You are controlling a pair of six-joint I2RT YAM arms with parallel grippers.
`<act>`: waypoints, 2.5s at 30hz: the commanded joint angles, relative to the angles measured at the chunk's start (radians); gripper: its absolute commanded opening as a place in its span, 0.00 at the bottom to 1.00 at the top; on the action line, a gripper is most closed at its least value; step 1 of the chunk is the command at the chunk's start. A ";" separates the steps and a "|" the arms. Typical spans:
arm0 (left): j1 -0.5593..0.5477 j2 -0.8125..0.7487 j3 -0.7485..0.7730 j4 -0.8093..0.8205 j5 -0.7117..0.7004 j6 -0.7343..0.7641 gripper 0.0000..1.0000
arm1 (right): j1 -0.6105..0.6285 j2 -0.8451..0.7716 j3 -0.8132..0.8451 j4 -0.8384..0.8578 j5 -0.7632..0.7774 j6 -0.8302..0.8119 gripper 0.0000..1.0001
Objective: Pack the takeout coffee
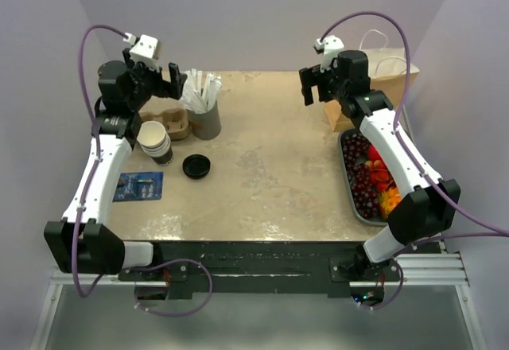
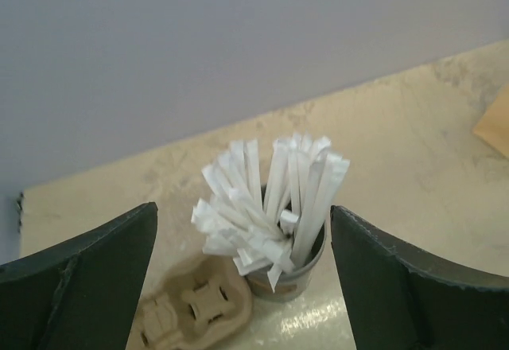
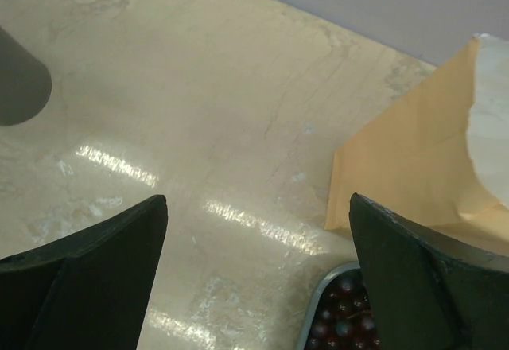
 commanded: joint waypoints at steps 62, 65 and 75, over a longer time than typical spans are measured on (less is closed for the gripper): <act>-0.009 0.257 0.326 -1.036 -0.195 0.410 0.38 | 0.001 -0.077 -0.050 -0.019 -0.385 -0.114 0.98; -0.009 0.268 0.329 -1.037 -0.193 0.415 0.38 | 0.001 -0.076 -0.052 -0.019 -0.384 -0.114 0.98; -0.009 0.286 0.316 -1.037 -0.206 0.427 0.29 | 0.001 -0.062 -0.046 -0.016 -0.384 -0.114 0.98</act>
